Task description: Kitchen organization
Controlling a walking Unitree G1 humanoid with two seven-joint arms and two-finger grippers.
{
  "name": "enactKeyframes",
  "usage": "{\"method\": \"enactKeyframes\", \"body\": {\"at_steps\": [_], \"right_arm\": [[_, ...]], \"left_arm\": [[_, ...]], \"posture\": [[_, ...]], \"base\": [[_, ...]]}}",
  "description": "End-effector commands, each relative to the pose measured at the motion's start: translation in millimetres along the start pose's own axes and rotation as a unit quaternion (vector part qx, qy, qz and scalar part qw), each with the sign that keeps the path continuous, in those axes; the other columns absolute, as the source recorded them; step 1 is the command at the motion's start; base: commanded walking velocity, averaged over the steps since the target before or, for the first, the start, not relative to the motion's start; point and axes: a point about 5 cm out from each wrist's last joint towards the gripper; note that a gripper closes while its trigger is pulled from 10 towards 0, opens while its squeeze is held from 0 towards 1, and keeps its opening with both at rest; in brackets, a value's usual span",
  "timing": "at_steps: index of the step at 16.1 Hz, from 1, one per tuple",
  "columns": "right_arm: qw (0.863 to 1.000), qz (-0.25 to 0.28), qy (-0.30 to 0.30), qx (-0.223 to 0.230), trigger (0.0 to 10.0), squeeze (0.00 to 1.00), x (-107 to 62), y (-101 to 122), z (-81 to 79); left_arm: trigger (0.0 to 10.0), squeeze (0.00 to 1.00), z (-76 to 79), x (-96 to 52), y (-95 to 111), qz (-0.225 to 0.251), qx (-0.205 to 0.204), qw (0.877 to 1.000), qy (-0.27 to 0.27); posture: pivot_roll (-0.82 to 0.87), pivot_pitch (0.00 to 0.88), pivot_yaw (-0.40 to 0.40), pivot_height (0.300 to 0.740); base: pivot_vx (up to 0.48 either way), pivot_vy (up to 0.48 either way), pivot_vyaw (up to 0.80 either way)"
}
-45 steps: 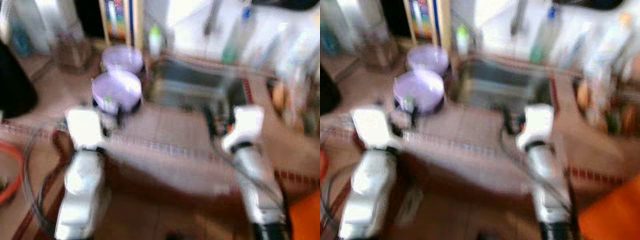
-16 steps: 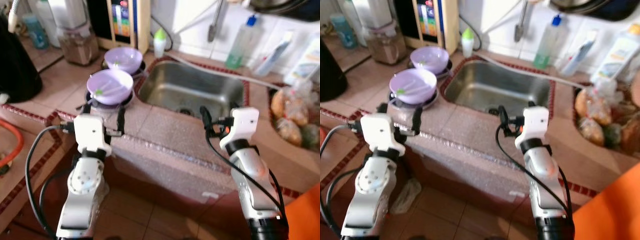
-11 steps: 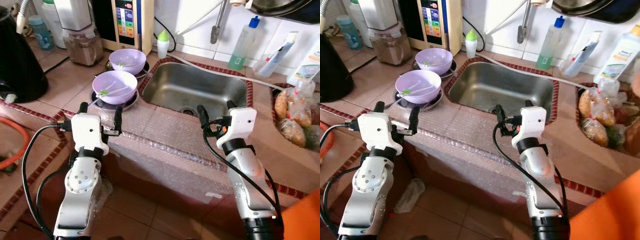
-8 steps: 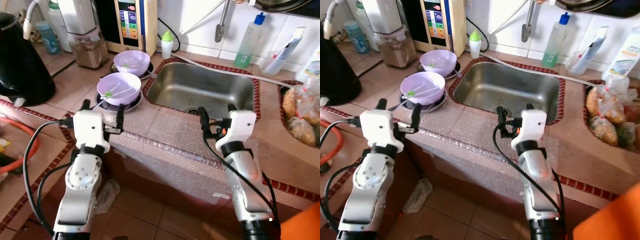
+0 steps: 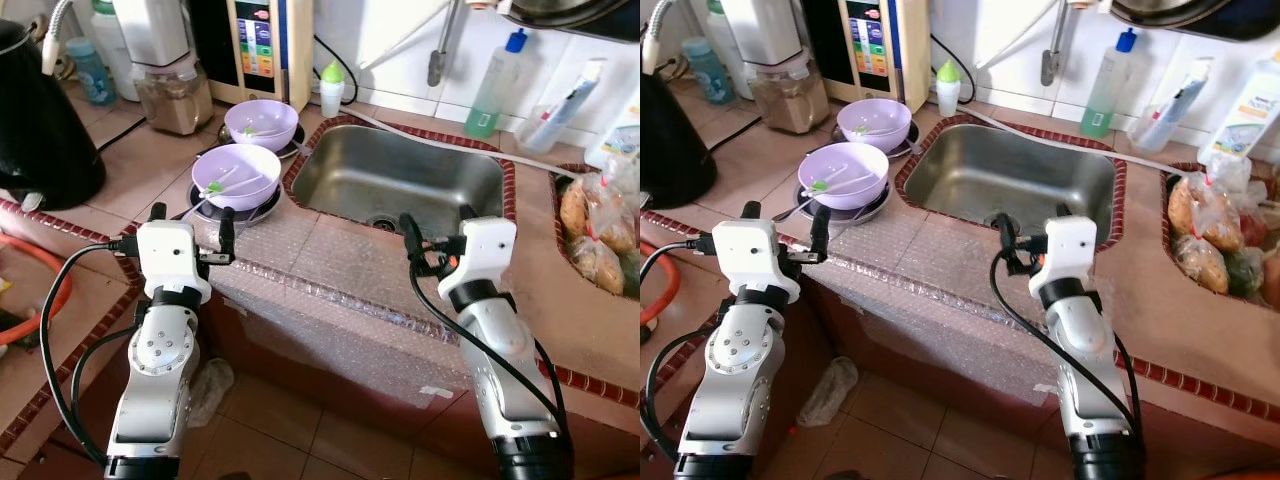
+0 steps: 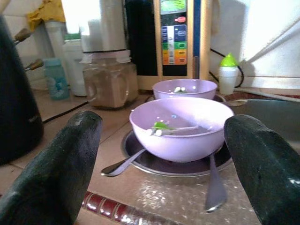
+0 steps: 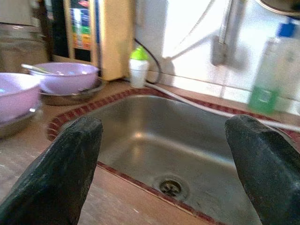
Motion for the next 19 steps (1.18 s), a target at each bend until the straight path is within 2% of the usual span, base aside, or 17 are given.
{"method": "enactKeyframes", "body": {"at_steps": [1, 5, 7, 10, 11, 12, 14, 18, 19], "right_arm": [[1.000, 0.004, 0.010, 0.005, 10.0, 0.00, 2.2, 1, -3.9], [1.000, 0.014, 0.020, 0.009, 10.0, 0.00, 2.4, 8, -8.5], [0.999, 0.033, 0.029, 0.015, 10.0, 0.00, 4.1, 18, -10.1], [0.994, 0.066, 0.065, 0.064, 10.0, 0.00, 11.4, 39, -24.4], [0.989, 0.094, 0.095, 0.060, 10.0, 0.00, 16.6, 57, -38.9], [0.988, 0.100, 0.100, 0.056, 10.0, 0.00, 17.4, 59, -41.7], [0.991, 0.081, 0.095, 0.054, 10.0, 0.00, 14.7, 51, -37.9], [0.999, 0.009, 0.035, 0.032, 10.0, 0.00, 7.6, 22, -18.2], [0.999, 0.003, 0.032, 0.042, 10.0, 0.00, 4.8, 18, -16.8]], "left_arm": [[10.0, 0.00, -4.7, 0.8, 5, 0.011, 0.007, 1.000, 0.008], [10.0, 0.00, -7.7, -1.7, 8, 0.014, 0.008, 1.000, 0.013], [10.0, 0.00, -6.7, -1.9, 9, 0.016, 0.006, 1.000, 0.012], [10.0, 0.00, -4.7, -1.6, 11, 0.016, 0.005, 1.000, 0.010], [10.0, 0.00, -3.5, -2.3, 10, 0.015, 0.005, 1.000, 0.009], [10.0, 0.00, -3.3, -2.6, 10, 0.015, 0.005, 1.000, 0.010], [10.0, 0.00, -4.0, -2.8, 11, 0.016, 0.006, 1.000, 0.015], [10.0, 0.00, -2.3, -7.3, 5, 0.004, 0.008, 1.000, 0.012], [10.0, 0.00, -2.5, -8.3, 3, 0.001, 0.010, 1.000, 0.013]], "posture": [[0.05, 0.015, -0.025, 0.740], [0.05, 0.016, -0.023, 0.740], [0.05, 0.015, -0.022, 0.740], [0.05, 0.016, -0.019, 0.740], [0.04, 0.016, -0.021, 0.740], [0.04, 0.017, -0.021, 0.740], [0.05, 0.018, -0.027, 0.740], [0.04, 0.021, -0.028, 0.740], [0.04, 0.024, -0.026, 0.740]], "base": [[0.000, 0.000, 0.00], [0.000, 0.000, 0.00], [0.000, 0.000, 0.00], [0.000, 0.000, 0.34], [0.000, 0.000, 0.00], [0.000, 0.000, 0.00], [0.000, 0.000, 0.00], [0.000, 0.000, 0.00], [0.000, 0.000, 0.00]]}}
Point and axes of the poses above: a point about 5 cm out from each wrist's last joint towards the gripper, its own x axis pointing out of the wrist towards the gripper, its own y axis along the axis of the wrist's last joint, z = x × y, and after that the axes turned 7 degrees about x, right-handed
